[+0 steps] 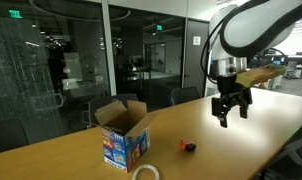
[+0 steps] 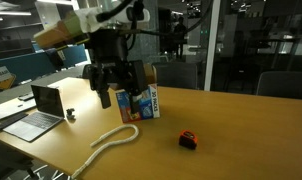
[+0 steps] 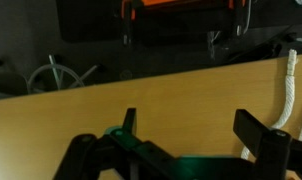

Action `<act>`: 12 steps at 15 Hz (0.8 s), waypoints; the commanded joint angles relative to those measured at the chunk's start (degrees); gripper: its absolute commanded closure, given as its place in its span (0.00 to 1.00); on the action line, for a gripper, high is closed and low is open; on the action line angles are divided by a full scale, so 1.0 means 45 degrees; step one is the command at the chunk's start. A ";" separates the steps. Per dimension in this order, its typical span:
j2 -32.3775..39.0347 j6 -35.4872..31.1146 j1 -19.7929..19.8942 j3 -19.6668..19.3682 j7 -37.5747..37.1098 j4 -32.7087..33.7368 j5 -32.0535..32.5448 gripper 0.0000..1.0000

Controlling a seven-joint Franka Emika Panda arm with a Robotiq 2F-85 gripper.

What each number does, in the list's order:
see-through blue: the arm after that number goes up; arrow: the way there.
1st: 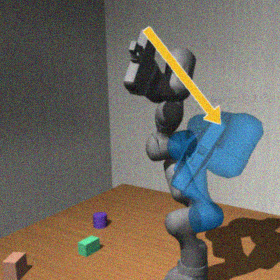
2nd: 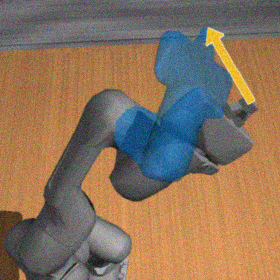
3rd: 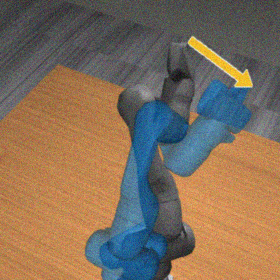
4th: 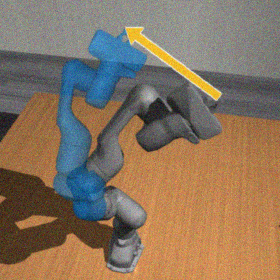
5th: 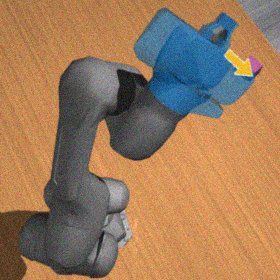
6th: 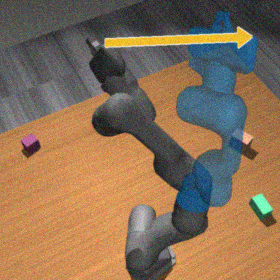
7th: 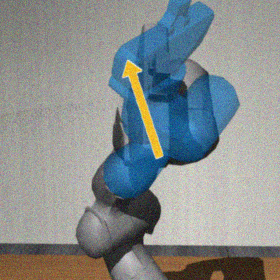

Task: Pick up the spanner from the table and put it in the box

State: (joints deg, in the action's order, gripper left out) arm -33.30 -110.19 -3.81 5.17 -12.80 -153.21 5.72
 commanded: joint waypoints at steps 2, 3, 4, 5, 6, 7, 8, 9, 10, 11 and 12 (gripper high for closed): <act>-0.2681 0.2337 0.0949 -0.0854 -0.0405 -0.0533 -0.1277 0.00; -0.2966 0.2531 0.1120 -0.1036 -0.0445 -0.0532 -0.1635 0.00; -0.3222 0.2582 0.1313 -0.1146 -0.0581 -0.0607 -0.1972 0.00; -0.3441 0.2527 0.1478 -0.1246 -0.0701 -0.0671 -0.2371 0.00; -0.3579 0.2488 0.1670 -0.1277 -0.0929 -0.0706 -0.2743 0.00; -0.3700 0.2457 0.1851 -0.1284 -0.1201 -0.0765 -0.3114 0.00; -0.3102 0.2428 0.1770 -0.1054 -0.0553 -0.0524 -0.2560 0.00; -0.3221 0.2431 0.1899 -0.1072 -0.0690 -0.0569 -0.2785 0.00; -0.3301 0.2432 0.1972 -0.1077 -0.0764 -0.0611 -0.2864 0.00; -0.3341 0.2432 0.2001 -0.1076 -0.0812 -0.0649 -0.2919 0.00; -0.3352 0.2433 0.2005 -0.1074 -0.0844 -0.0674 -0.2953 0.00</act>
State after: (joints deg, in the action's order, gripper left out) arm -48.42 -99.41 4.19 -0.51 -17.24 -156.35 -7.01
